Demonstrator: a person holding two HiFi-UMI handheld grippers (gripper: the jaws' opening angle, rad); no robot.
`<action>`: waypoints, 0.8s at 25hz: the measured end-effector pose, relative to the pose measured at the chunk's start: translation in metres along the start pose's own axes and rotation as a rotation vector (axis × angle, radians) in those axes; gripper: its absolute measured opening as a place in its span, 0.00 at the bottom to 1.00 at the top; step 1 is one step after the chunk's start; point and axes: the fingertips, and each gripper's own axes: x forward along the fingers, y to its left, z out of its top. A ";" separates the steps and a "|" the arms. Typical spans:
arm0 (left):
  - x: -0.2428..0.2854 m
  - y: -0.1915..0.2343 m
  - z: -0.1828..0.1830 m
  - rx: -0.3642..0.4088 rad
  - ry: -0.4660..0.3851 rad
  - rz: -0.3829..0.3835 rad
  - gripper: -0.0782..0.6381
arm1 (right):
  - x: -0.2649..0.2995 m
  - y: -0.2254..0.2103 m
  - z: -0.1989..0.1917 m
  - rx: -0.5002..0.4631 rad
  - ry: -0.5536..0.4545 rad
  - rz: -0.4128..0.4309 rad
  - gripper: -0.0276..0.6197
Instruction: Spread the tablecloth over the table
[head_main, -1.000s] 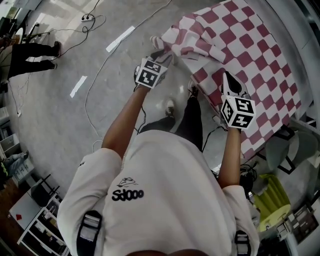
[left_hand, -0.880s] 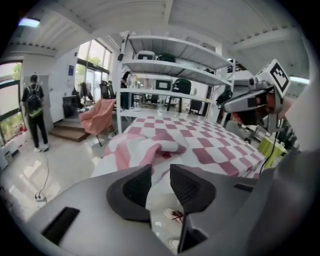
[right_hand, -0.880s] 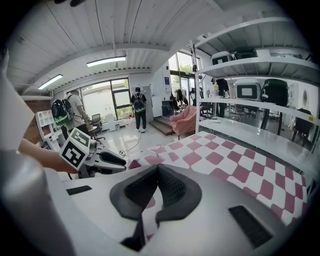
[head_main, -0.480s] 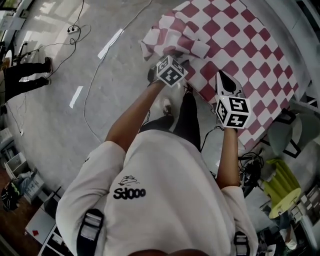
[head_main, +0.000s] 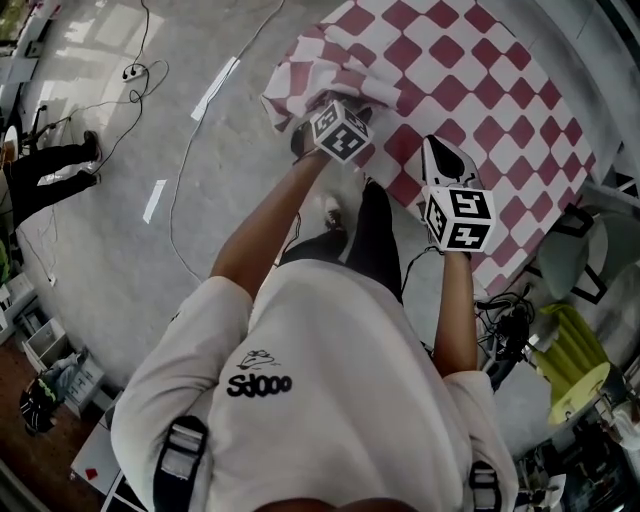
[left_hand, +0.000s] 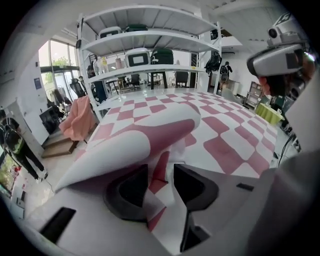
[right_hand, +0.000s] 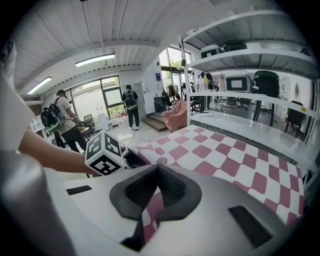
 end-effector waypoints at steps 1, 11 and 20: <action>0.004 0.000 -0.001 0.004 0.017 -0.008 0.35 | 0.002 -0.003 0.001 0.002 0.001 0.002 0.08; 0.006 0.009 -0.004 -0.057 0.037 -0.037 0.17 | 0.021 -0.017 0.014 0.007 -0.002 0.032 0.08; -0.021 0.002 -0.008 -0.088 -0.024 -0.017 0.15 | 0.011 -0.012 0.016 -0.018 -0.024 0.028 0.08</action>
